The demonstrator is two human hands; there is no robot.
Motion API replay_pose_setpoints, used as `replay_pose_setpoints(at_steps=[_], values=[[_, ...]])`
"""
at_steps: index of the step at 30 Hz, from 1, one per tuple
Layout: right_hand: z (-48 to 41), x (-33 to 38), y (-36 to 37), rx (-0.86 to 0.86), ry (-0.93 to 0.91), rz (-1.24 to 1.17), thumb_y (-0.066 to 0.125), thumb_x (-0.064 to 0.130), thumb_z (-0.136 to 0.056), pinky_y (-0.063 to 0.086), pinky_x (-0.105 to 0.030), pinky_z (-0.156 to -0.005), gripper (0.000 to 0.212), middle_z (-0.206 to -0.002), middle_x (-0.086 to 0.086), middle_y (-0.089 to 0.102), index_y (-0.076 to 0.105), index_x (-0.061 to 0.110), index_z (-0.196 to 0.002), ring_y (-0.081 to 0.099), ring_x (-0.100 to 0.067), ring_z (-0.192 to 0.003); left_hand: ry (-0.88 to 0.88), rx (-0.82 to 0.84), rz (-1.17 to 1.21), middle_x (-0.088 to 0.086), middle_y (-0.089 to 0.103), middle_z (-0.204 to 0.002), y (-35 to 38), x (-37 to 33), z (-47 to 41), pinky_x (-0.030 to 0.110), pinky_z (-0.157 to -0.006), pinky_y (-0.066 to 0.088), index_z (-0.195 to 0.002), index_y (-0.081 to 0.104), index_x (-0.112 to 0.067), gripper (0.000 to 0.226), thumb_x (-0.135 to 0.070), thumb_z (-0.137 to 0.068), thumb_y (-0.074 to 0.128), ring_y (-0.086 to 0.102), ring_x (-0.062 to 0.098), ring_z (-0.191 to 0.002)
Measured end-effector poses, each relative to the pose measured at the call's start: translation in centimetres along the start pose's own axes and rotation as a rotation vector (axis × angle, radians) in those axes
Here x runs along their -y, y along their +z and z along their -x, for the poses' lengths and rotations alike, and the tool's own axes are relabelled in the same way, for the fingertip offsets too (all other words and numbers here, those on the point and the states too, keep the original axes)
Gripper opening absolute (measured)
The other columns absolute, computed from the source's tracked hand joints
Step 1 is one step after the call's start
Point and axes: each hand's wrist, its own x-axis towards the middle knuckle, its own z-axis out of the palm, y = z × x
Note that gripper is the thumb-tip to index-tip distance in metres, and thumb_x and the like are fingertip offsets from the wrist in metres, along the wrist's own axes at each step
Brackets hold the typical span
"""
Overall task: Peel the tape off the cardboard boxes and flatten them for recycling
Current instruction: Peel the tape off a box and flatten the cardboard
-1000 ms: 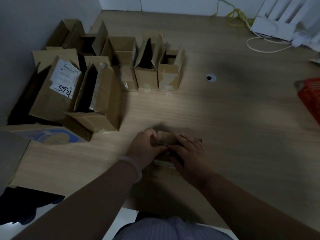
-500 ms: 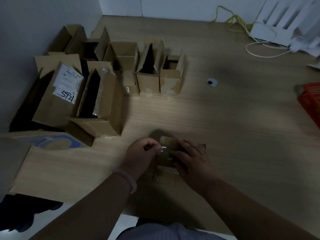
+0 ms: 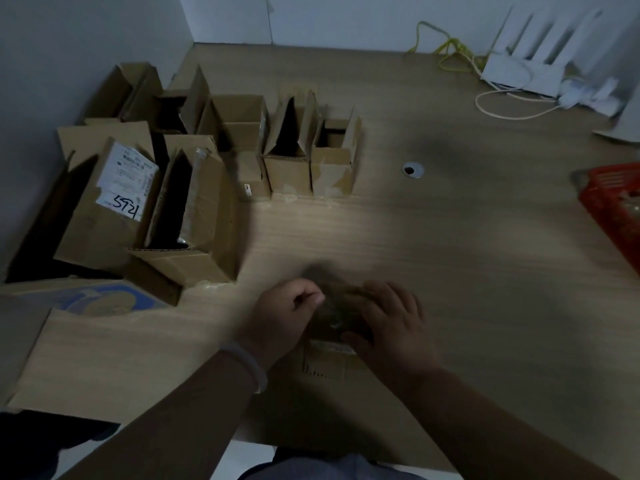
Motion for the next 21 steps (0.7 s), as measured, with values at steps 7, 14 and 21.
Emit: replay_pose_setpoints(at_steps=[7,14,21], values=[[-0.1,0.0,-0.3,0.08,0.134,-0.031,0.072,0.056,-0.067,0.042,-0.039,-0.099,0.072,-0.128,-0.002,0.054,0.055,0.019,-0.127,0.047,-0.027,-0.12,-0.024,0.112,0.147,-0.017,0.064,-0.069,0.5,-0.8,-0.5,0.017,-0.067,0.043,-0.08,0.063,-0.025,0.02,-0.015,-0.095,0.054,0.056,-0.004,-0.068],[0.2,0.2,-0.4,0.062,0.116,-0.086,0.072,0.049,-0.068,0.042,-0.041,-0.1,0.07,-0.129,-0.004,0.056,0.055,0.019,-0.129,0.047,-0.029,-0.121,-0.079,0.23,-0.098,-0.011,0.066,-0.085,2.1,-1.9,-2.8,0.021,-0.074,0.042,-0.086,0.068,-0.027,0.009,-0.028,-0.091,0.061,0.058,0.007,-0.083],[1.9,-0.8,0.5,0.055,-0.028,-0.089,0.064,0.044,-0.082,0.037,-0.051,-0.108,0.05,-0.142,-0.013,0.048,0.062,0.02,-0.125,0.038,-0.034,-0.137,-0.025,-0.005,-0.237,-0.007,0.046,-0.093,3.5,-1.3,-3.3,0.018,-0.073,0.035,-0.086,0.063,-0.027,0.014,-0.021,-0.078,0.074,0.049,0.009,-0.079]])
